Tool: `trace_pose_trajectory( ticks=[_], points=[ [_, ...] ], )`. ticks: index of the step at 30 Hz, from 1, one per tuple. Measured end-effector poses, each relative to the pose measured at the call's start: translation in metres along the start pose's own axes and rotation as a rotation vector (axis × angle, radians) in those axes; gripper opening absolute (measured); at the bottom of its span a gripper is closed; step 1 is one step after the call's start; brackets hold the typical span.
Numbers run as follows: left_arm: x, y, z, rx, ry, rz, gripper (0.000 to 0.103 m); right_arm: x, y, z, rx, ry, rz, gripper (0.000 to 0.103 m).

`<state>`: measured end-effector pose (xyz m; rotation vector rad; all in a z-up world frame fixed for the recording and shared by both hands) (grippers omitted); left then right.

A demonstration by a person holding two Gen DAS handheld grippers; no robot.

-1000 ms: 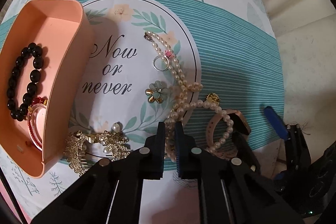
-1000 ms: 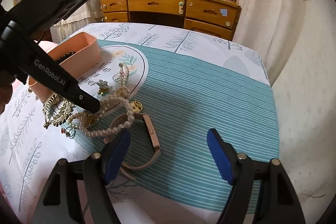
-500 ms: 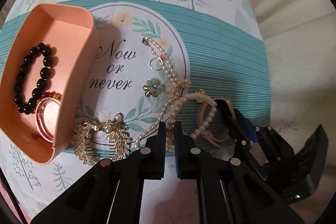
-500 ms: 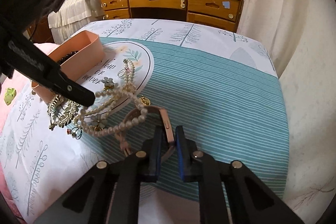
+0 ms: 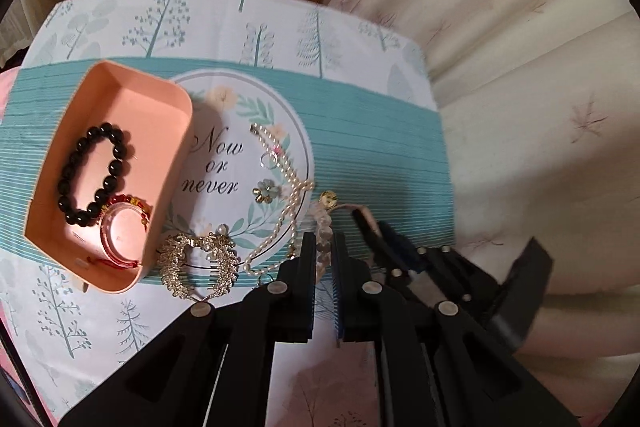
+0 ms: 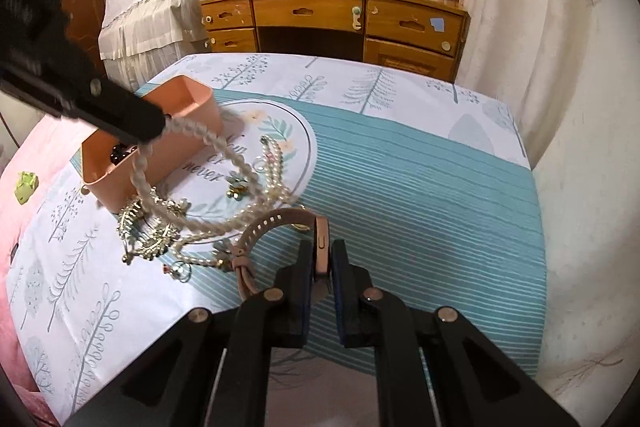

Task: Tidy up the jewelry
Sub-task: 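Lift the watch and pearl strand into the pink tray and release both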

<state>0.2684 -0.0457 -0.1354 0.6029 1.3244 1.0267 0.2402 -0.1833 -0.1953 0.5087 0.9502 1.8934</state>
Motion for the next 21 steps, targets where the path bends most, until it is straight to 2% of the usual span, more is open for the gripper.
trace_pose_trajectory(
  ticks=[10, 21],
  points=[
    [0.014, 0.060, 0.002, -0.114, 0.006, -0.023, 0.005, 0.025, 0.014, 0.022, -0.047, 0.028, 0.024, 0.009],
    [0.069, 0.107, 0.000, -0.208, 0.066, 0.041, 0.005, 0.067, 0.014, 0.069, -0.112, 0.005, 0.092, 0.009]
  ],
)
Point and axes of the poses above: each gripper's, at about its wrist camera, not at the fingertips, and y roughly against the way its jaws point, x to its left, z to its top, the point moved 3 cm from there along -y, roughly the way its jaws point, and after that the axes turned 3 degrees about -z, right-handed, at the moved point
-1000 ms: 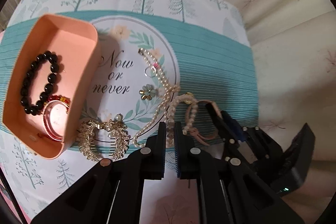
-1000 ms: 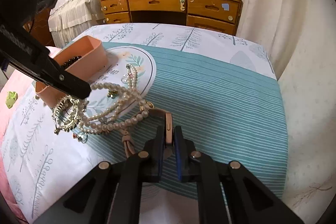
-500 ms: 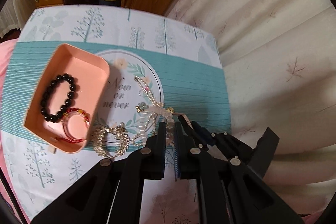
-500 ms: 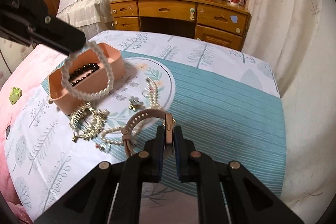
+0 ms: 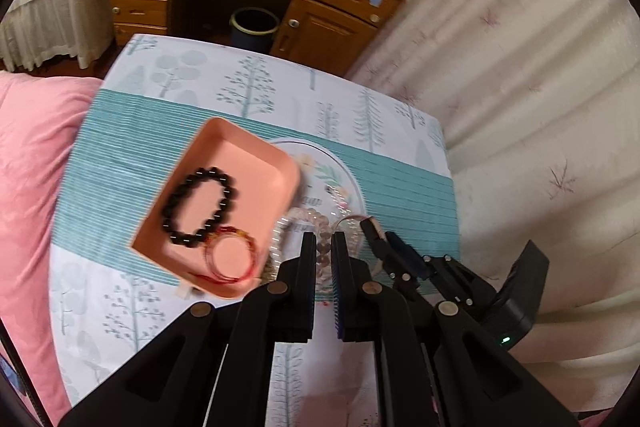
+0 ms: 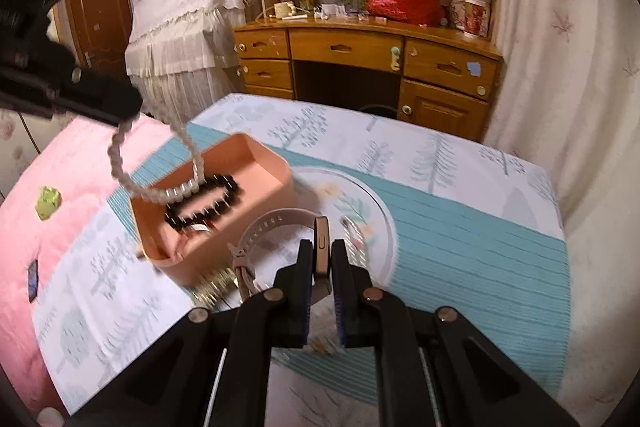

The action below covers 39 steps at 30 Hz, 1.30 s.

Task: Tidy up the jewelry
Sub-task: 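Lift the watch and pearl strand into the pink tray and release both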

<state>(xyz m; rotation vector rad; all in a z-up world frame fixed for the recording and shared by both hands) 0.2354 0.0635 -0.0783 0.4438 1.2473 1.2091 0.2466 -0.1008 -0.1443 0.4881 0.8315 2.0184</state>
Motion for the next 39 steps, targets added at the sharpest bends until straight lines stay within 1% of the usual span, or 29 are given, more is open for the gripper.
trace_pose_trajectory(
  ticks=[5, 7, 11, 15, 21, 23, 24, 25, 26, 27, 28, 29, 30, 31, 33, 34, 36, 39],
  points=[
    [0.027, 0.006, 0.002, -0.005, 0.026, 0.015, 0.005, 0.017, -0.008, 0.021, -0.020, -0.038, 0.021, 0.009],
    [0.038, 0.006, 0.003, 0.005, 0.038, 0.014, 0.005, 0.022, -0.013, 0.027, -0.019, -0.058, 0.027, 0.009],
    [0.056, 0.004, 0.005, 0.014, 0.039, 0.018, 0.005, 0.029, -0.022, 0.039, -0.015, -0.121, 0.042, 0.009],
    [0.067, -0.001, 0.006, 0.034, 0.032, 0.018, 0.005, 0.034, -0.028, 0.050, -0.027, -0.174, 0.054, 0.009],
    [0.077, -0.007, 0.011, 0.062, 0.007, 0.012, 0.005, 0.044, -0.039, 0.062, -0.034, -0.210, 0.043, 0.010],
    [0.079, -0.008, 0.013, 0.069, 0.001, 0.024, 0.014, 0.048, -0.043, 0.065, -0.029, -0.212, 0.060, 0.011],
    [0.079, -0.009, 0.014, 0.076, -0.008, 0.036, 0.024, 0.050, -0.047, 0.065, -0.013, -0.206, 0.075, 0.012],
    [0.080, -0.011, 0.015, 0.084, -0.022, 0.055, 0.032, 0.051, -0.051, 0.066, 0.008, -0.199, 0.070, 0.022],
    [0.080, -0.011, 0.015, 0.087, -0.030, 0.064, 0.035, 0.051, -0.053, 0.066, 0.022, -0.193, 0.056, 0.034],
    [0.080, -0.011, 0.015, 0.089, -0.039, 0.071, 0.042, 0.052, -0.053, 0.065, 0.027, -0.186, 0.041, 0.037],
    [0.080, -0.011, 0.016, 0.090, -0.048, 0.073, 0.048, 0.051, -0.052, 0.065, 0.020, -0.181, 0.036, 0.038],
    [0.080, -0.012, 0.016, 0.091, -0.054, 0.077, 0.052, 0.051, -0.051, 0.066, 0.016, -0.183, 0.039, 0.038],
    [0.080, -0.012, 0.016, 0.091, -0.061, 0.088, 0.060, 0.049, -0.050, 0.065, 0.014, -0.190, 0.042, 0.038],
    [0.080, -0.013, 0.017, 0.088, -0.072, 0.106, 0.065, 0.046, -0.049, 0.064, 0.016, -0.203, 0.040, 0.038],
    [0.079, -0.013, 0.015, 0.084, -0.090, 0.124, 0.068, 0.041, -0.048, 0.061, 0.023, -0.223, 0.031, 0.038],
    [0.078, -0.015, 0.013, 0.085, -0.095, 0.131, 0.074, 0.038, -0.049, 0.059, 0.030, -0.230, 0.029, 0.038],
    [0.075, -0.017, 0.009, 0.085, -0.099, 0.136, 0.081, 0.032, -0.049, 0.053, 0.045, -0.246, 0.020, 0.038],
    [0.068, -0.021, -0.004, 0.082, -0.110, 0.142, 0.082, 0.020, -0.048, 0.045, 0.071, -0.273, 0.011, 0.039]
  ],
)
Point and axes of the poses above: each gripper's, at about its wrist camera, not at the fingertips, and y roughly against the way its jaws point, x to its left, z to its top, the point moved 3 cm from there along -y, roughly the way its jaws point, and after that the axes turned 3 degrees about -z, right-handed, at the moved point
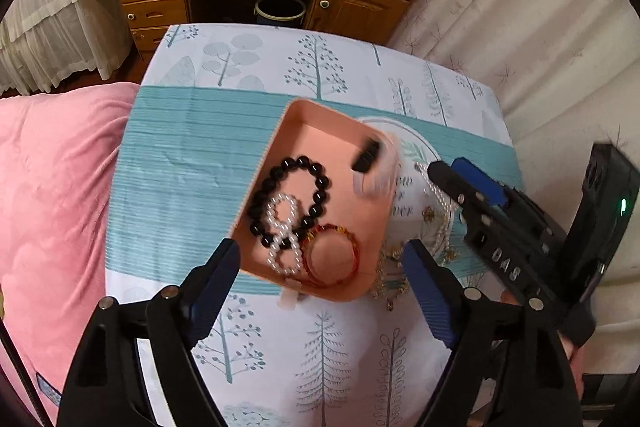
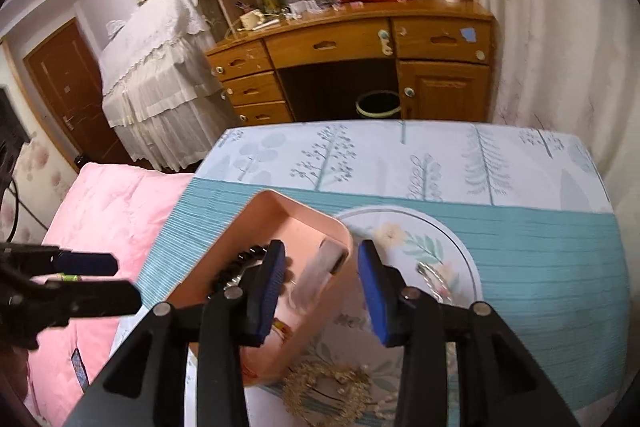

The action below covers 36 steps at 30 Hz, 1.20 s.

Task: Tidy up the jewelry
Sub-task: 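Lift the watch and pearl strand into the pink tray and release both, then grasp the gold heart hair comb with the left tool while the right tool grasps the gold coin pendant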

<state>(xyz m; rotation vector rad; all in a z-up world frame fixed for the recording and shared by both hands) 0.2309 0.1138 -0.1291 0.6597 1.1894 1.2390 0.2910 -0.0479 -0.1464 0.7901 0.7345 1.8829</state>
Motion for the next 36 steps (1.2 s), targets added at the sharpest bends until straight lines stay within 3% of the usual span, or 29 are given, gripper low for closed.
trace_pose_trajectory(
  ticks=[9, 13, 19, 28, 36],
  points=[
    [-0.022, -0.017, -0.058, -0.013, 0.067, -0.009, 0.086, -0.042, 0.011, -0.018, 0.073, -0.056, 0.008, 0.056],
    [-0.033, -0.022, -0.083, -0.047, 0.065, 0.049, 0.087, -0.062, 0.015, -0.029, 0.119, -0.066, 0.006, 0.060],
    [-0.058, -0.038, -0.107, -0.131, -0.021, 0.154, 0.089, -0.088, 0.018, -0.048, 0.193, -0.082, 0.017, 0.063],
    [-0.078, -0.072, -0.117, -0.271, -0.034, 0.181, 0.089, -0.104, 0.012, -0.075, 0.276, 0.041, -0.045, 0.063],
    [-0.092, -0.093, -0.107, -0.316, -0.095, 0.205, 0.089, -0.110, 0.000, -0.081, 0.227, 0.225, -0.158, 0.063]
  ],
)
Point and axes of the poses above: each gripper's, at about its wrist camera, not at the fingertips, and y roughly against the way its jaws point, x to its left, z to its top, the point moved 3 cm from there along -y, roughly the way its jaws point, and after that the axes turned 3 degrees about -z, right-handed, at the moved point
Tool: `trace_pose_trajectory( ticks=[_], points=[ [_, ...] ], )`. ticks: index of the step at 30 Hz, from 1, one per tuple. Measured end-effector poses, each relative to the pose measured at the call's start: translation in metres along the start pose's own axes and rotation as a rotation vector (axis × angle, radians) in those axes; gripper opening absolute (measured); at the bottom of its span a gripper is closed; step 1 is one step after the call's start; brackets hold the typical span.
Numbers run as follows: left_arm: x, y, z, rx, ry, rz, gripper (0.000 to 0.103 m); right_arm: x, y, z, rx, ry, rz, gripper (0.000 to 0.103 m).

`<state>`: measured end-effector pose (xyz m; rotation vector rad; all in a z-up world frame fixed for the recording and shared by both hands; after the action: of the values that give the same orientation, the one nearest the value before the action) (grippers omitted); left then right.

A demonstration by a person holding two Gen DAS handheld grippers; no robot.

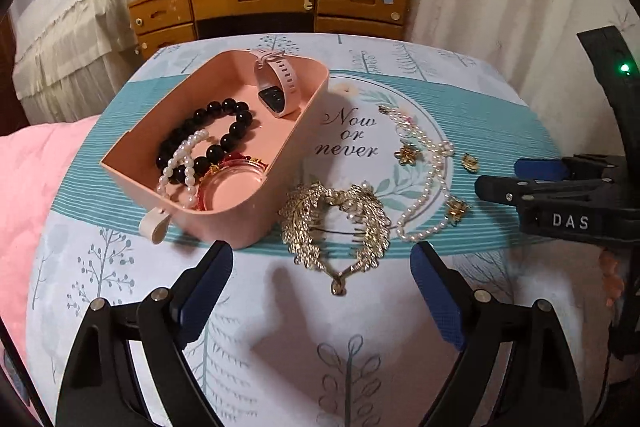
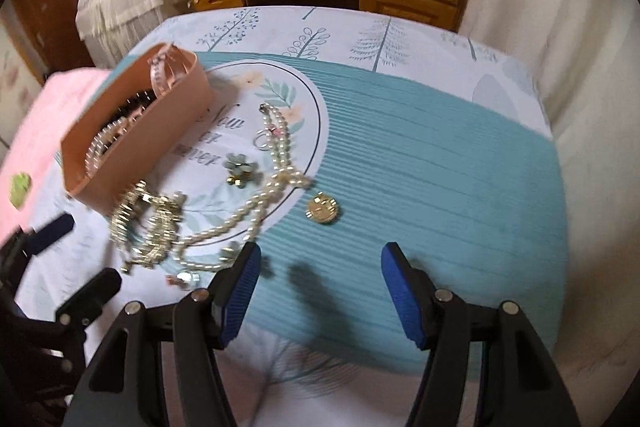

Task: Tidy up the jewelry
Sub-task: 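Grasp the gold heart hair comb with the left tool while the right tool grasps the gold coin pendant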

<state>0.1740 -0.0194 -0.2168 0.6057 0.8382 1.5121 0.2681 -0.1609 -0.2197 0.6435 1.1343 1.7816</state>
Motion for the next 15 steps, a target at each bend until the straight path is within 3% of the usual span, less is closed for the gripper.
trace_pose_trajectory(
  ticks=[3, 8, 15],
  points=[
    [-0.003, -0.010, 0.001, 0.014, 0.013, 0.002, 0.089, -0.001, -0.006, 0.000, -0.006, 0.024, 0.007, 0.062],
    [-0.007, -0.018, 0.002, 0.014, 0.007, 0.028, 0.089, 0.000, -0.015, 0.000, -0.020, 0.044, 0.005, 0.052],
    [-0.015, -0.035, -0.001, 0.052, -0.051, 0.089, 0.089, 0.004, -0.016, 0.001, -0.068, 0.066, 0.009, 0.051]
  ],
)
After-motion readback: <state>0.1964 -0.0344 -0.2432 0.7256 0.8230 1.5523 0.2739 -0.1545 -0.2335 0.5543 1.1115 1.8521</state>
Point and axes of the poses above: each gripper's, at about its wrist camera, not at the fingertips, and y roughly against the way its jaws point, x to its left, z to its top, the point moved 3 cm from there along -y, roughly the way its jaws point, and after that the axes turned 3 degrees about -z, right-handed, at the moved point
